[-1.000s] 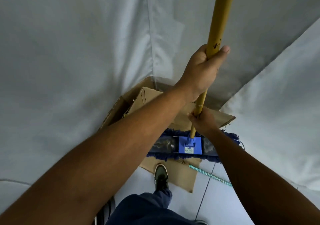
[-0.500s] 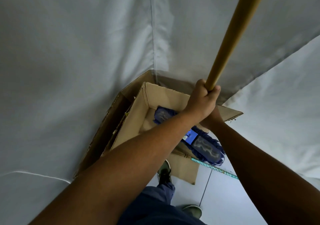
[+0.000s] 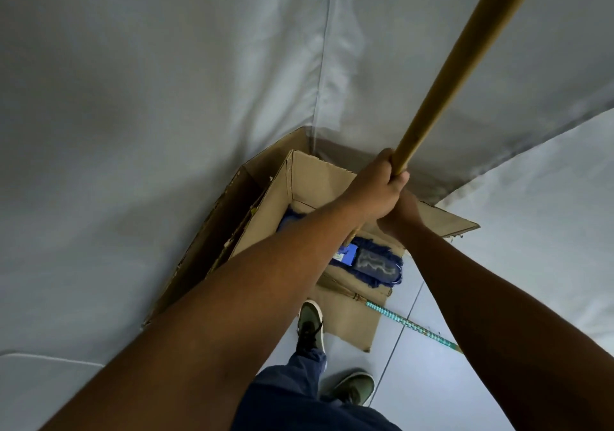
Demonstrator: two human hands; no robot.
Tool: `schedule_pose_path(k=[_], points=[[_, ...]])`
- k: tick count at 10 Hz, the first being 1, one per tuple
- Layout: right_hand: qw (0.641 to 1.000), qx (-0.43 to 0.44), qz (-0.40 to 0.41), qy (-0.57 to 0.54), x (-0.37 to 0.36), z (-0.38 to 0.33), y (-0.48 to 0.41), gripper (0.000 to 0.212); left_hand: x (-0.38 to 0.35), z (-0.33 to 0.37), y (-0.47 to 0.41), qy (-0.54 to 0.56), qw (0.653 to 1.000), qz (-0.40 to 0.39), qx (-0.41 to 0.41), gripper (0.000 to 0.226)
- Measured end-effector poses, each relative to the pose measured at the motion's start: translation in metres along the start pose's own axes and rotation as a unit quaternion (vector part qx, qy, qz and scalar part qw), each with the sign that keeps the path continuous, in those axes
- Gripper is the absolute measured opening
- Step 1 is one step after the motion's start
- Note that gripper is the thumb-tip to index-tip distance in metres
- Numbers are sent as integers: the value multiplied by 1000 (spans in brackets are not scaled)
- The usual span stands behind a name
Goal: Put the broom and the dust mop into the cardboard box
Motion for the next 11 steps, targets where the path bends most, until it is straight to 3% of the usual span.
schedule_pose_path(k=[2,3,5,6,7,8,9,10,11], points=[[997,-4,-46,59,5,-16,-10,7,17,-8,-7,-37,999,22,25,26],[997,-14,-43,55,24,-21,-26,17,33,10,-28,-105,993,49,21,27],[999,-14,17,33,91,-26,-58,33,54,52,-59,-222,970,98,1,32],[998,3,23,50,110,-29,-62,36,52,58,-69,-230,971,72,0,39],[995,22,49,84,138,-24,-58,41,53,70,-72,-315,946,73,-29,48],[978,62,85,179,161,-22,-49,45,55,85,-64,-432,894,97,-76,60],[929,119,168,306,201,-21,-33,53,59,129,-45,-522,821,158,-169,64],[906,134,229,331,242,-22,-20,57,61,174,-31,-521,804,189,-215,64],[872,124,313,355,306,-25,7,62,57,238,-4,-544,765,237,-251,67]])
Point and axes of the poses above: each hand's wrist, its own y-axis away from the middle knuckle, its own x-axis out of the back of the hand, z = x × y, the point moved 9 cm from there along -y, towards the middle knuckle, and after that the axes turned 15 degrees about y, right-handed, at the moved point
